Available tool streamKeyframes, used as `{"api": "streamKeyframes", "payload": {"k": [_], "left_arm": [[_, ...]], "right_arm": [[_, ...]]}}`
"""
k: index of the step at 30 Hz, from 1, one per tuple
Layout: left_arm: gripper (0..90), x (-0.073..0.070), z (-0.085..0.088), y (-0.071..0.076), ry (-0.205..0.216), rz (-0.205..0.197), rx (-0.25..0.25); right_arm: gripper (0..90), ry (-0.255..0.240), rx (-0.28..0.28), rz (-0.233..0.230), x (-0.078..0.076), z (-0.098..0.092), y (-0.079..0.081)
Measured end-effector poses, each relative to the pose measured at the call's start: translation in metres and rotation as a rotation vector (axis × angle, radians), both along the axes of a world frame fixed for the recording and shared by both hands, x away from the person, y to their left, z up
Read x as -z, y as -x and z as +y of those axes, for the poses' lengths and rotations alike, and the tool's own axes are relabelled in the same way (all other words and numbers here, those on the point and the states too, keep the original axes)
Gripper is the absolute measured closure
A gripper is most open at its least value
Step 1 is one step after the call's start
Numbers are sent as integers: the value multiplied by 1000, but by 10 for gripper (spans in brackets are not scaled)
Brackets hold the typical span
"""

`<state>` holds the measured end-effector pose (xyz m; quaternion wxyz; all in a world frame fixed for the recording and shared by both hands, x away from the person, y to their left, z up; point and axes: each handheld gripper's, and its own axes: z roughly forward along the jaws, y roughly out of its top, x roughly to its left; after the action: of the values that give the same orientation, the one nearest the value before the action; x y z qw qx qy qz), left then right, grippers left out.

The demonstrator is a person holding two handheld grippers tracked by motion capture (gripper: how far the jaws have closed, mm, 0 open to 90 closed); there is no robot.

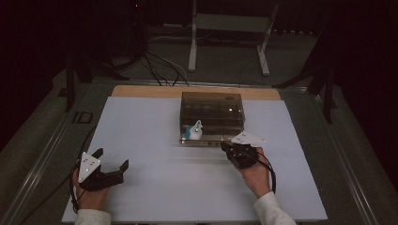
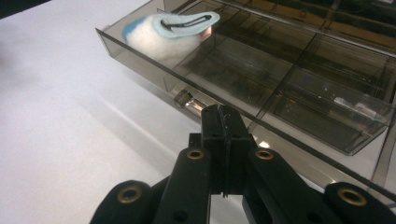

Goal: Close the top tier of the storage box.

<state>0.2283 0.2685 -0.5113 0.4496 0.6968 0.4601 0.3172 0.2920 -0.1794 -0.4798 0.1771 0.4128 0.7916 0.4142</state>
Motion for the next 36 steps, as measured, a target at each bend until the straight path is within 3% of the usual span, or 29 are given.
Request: {"api": "streamKeyframes", "payload": {"k": [4,20,36], "left_arm": [[6,0,0,0,-2,0,0],[6,0,0,1,-3,0,-1],[6,0,0,0,-3,2,-1]], "right_arm": [[900,7,22,2,5,-1,-1],[900,38,16,-11,13,8,-2],[900,38,31,-5,17,10,-6]]}}
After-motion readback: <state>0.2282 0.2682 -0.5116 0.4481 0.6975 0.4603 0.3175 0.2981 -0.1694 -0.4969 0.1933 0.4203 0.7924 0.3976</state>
